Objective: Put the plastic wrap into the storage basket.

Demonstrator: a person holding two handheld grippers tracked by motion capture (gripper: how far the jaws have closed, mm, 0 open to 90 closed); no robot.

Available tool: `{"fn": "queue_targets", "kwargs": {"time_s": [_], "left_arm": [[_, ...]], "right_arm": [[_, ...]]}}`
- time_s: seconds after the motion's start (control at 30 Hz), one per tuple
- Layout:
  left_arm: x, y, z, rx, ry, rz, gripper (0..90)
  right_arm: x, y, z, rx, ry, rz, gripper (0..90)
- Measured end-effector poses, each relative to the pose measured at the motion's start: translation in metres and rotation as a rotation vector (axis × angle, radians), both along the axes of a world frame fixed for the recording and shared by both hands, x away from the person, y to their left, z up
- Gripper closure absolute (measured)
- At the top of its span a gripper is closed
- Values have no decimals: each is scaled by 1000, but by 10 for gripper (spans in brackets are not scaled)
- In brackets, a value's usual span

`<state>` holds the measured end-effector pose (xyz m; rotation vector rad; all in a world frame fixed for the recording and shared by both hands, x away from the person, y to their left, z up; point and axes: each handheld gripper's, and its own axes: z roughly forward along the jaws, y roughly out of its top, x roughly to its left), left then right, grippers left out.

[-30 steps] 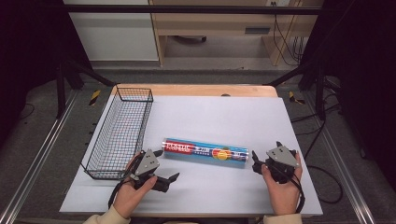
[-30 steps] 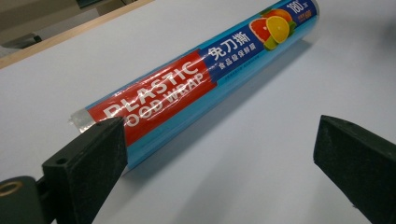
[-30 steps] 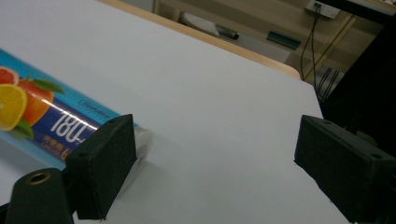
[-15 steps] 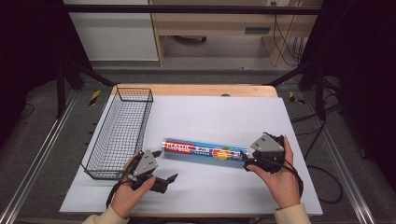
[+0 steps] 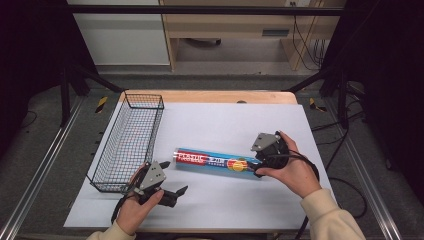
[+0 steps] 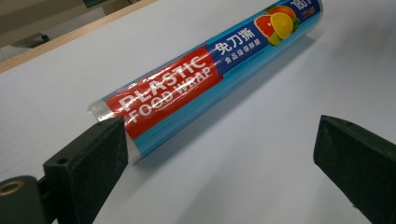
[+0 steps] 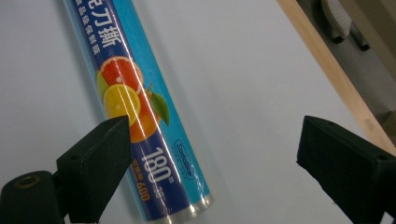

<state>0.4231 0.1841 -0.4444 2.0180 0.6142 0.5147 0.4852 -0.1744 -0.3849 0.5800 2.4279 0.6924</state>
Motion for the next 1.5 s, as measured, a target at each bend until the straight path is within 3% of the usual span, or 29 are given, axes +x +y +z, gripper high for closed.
{"fn": "queue_targets", "kwargs": {"time_s": [0.2, 0.6, 0.87, 1.5], "left_arm": [[2, 1, -1, -11, 4, -2, 32], [4, 3, -1, -3, 11, 0, 33], [4, 3, -2, 12, 14, -3, 34], [4, 3, -1, 7, 17, -10, 37]], "right_arm": [[18, 10, -12, 30, 95, 77, 125], [37, 33, -44, -19, 235, 204, 198], [44, 36, -57, -49, 309, 221, 200], [50, 40, -68, -56, 357, 245, 276]]}}
